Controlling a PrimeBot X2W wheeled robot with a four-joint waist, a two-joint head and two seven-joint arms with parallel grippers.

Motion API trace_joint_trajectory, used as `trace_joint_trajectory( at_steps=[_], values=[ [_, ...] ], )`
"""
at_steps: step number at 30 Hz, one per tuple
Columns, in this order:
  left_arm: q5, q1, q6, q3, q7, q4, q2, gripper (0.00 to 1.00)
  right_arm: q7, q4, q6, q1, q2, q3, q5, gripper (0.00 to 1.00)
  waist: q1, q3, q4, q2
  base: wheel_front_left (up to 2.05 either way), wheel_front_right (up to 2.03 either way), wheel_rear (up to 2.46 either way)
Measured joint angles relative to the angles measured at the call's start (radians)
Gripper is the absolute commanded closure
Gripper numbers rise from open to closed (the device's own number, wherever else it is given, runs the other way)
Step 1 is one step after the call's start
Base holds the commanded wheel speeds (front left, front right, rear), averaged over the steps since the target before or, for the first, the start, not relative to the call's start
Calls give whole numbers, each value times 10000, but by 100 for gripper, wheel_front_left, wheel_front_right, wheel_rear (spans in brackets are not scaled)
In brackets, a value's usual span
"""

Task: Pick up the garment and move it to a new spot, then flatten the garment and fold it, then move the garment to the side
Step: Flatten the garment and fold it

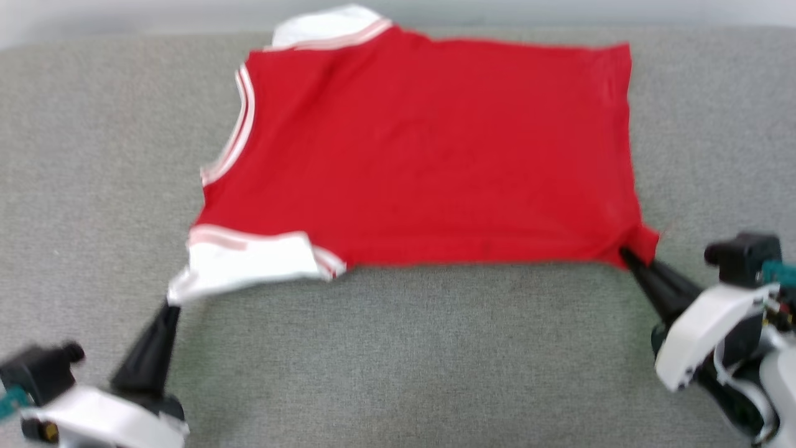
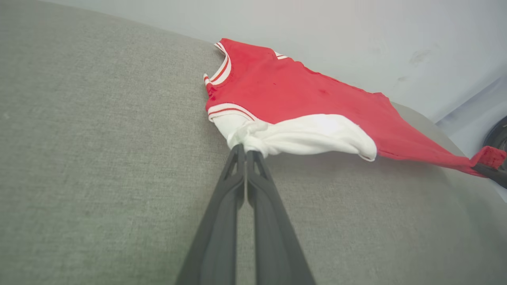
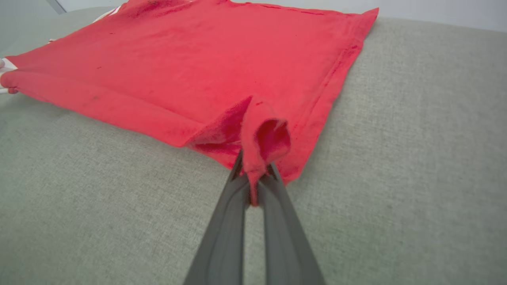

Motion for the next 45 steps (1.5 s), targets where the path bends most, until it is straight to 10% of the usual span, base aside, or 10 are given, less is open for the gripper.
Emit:
trace_joint_trajectory(
  at_steps=[24, 45],
  values=[
    [-1066, 4043, 416, -673, 255, 366, -980, 100, 384, -466, 2, 4477, 174, -1139, 441, 100, 2, -1816, 297, 0, 0, 0, 0],
    [-25, 2079, 244, -19, 46, 407, -863, 100, 397, -483, 2, 3491, 491, -1030, 529, 100, 4, -1780, -7, 0, 0, 0, 0]
  ],
)
